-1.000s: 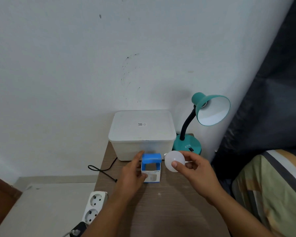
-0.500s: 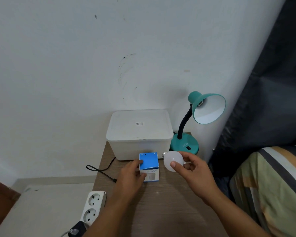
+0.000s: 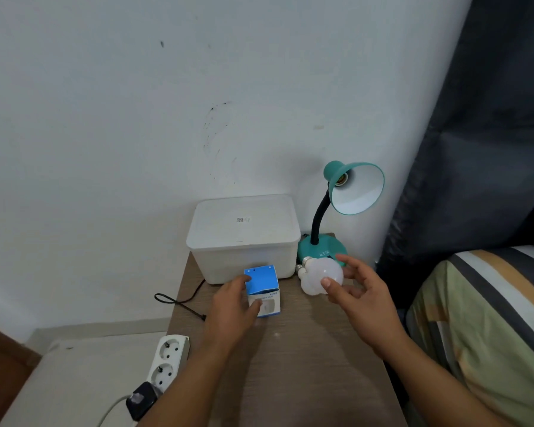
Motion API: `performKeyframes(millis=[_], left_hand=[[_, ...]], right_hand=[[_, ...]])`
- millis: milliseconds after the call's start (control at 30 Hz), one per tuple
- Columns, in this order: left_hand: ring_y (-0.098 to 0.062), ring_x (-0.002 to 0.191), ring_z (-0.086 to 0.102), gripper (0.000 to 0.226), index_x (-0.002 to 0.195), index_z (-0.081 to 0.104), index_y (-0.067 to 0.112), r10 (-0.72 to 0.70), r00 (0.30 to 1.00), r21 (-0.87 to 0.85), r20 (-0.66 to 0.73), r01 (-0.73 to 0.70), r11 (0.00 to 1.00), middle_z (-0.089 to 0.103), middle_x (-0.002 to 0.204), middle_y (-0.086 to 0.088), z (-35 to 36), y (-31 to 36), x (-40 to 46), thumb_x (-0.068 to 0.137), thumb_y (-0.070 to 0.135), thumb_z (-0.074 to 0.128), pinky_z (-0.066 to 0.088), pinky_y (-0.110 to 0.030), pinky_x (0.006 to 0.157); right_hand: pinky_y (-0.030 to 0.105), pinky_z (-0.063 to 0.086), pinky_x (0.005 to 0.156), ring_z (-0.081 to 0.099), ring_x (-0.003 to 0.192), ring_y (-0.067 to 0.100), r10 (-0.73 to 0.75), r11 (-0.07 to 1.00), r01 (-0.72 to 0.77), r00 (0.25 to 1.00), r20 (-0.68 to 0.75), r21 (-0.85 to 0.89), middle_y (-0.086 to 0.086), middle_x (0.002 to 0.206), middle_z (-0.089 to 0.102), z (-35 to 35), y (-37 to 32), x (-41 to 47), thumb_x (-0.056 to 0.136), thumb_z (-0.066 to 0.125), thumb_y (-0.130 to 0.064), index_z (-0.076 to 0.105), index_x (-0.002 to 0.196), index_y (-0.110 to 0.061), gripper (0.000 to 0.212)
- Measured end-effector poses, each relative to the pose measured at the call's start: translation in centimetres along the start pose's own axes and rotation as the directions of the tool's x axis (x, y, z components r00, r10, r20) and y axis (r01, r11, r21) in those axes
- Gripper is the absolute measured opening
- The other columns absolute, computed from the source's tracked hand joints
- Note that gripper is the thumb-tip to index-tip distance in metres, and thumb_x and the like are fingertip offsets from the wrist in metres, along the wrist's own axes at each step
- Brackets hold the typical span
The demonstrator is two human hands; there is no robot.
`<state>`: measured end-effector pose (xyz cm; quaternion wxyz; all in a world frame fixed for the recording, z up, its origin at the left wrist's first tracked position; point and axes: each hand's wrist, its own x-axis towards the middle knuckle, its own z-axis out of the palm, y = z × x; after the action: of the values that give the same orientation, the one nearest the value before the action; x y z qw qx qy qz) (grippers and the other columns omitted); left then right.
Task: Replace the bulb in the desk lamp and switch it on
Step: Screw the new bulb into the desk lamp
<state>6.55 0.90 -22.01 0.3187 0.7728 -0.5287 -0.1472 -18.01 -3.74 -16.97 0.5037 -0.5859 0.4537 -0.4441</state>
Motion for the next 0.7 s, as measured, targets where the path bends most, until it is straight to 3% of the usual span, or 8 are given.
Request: performKeyframes(millis=[100,233,333,467,567,700], left_hand=[[-0.007,0.108,0.059,0.043,0.128,0.059,0.021,0.077,0.995,0.001,-0.064,-0.077,0.997,0.064,0.123,0.003,-0.6,1.7,-0.3,0.088,0.028,0.072,0.04,-0.018,0.084],[-0.004,0.105,0.058,0.041,0.128,0.057,0.025,0.189,0.979,-0.031,-0.078,-0.192,0.981,0.064,0.117,0.008,-0.8,4.8,0.1,0.089,0.03,0.07,0.038,-0.012,0.081],[-0.004,0.109,0.058,0.047,0.131,0.055,0.027,0.271,0.961,-0.057,-0.047,-0.274,0.96,0.063,0.119,0.011,-0.5,7.5,1.2,0.088,0.033,0.072,0.041,-0.016,0.089],[-0.001,0.113,0.053,0.058,0.137,0.047,0.033,0.348,0.938,-0.102,0.015,-0.344,0.933,0.057,0.126,0.014,-0.2,11.6,3.6,0.085,0.033,0.075,0.044,-0.02,0.097],[-0.008,0.119,0.054,0.069,0.14,0.044,0.034,0.389,0.92,-0.125,0.041,-0.382,0.916,0.056,0.133,0.008,0.3,14.0,6.1,0.081,0.03,0.079,0.048,-0.03,0.103],[-0.011,0.124,0.05,0.08,0.143,0.038,0.034,0.445,0.894,-0.145,0.05,-0.434,0.889,0.048,0.134,0.013,1.0,16.5,9.2,0.076,0.024,0.082,0.044,-0.031,0.105]], right_hand=[[0.05,0.06,0.081,0.072,0.089,0.031,-0.038,0.999,0.039,0.999,-0.04,0.029,-0.003,0.117,0.063,-1.2,-0.2,-0.4,0.079,0.079,-0.03,0.062,0.125,-0.04,0.049],[0.036,0.061,0.081,0.072,0.093,0.012,-0.089,0.996,0.09,0.993,-0.084,0.009,-0.011,0.119,0.06,-2.7,-0.7,-0.6,0.084,0.074,-0.023,0.057,0.132,-0.034,0.052],[0.029,0.06,0.081,0.071,0.095,0.006,-0.114,0.993,0.115,0.989,-0.098,0.007,-0.012,0.12,0.062,-4.1,-1.1,0.3,0.085,0.073,-0.021,0.058,0.126,-0.041,0.047],[0.028,0.058,0.083,0.072,0.094,0.01,-0.144,0.987,0.153,0.978,-0.147,0.047,-0.006,0.117,0.068,-6.4,-2.0,3.0,0.085,0.073,-0.012,0.06,0.123,-0.034,0.045],[0.022,0.057,0.081,0.071,0.096,0.008,-0.17,0.98,0.183,0.973,-0.153,0.073,-0.003,0.114,0.069,-7.5,-2.6,5.3,0.079,0.077,-0.001,0.059,0.121,-0.031,0.054],[0.021,0.057,0.079,0.069,0.096,0.006,-0.214,0.977,0.215,0.964,-0.155,-0.015,-0.009,0.114,0.065,-7.6,-2.9,8.3,0.072,0.083,-0.003,0.057,0.12,-0.034,0.063]])
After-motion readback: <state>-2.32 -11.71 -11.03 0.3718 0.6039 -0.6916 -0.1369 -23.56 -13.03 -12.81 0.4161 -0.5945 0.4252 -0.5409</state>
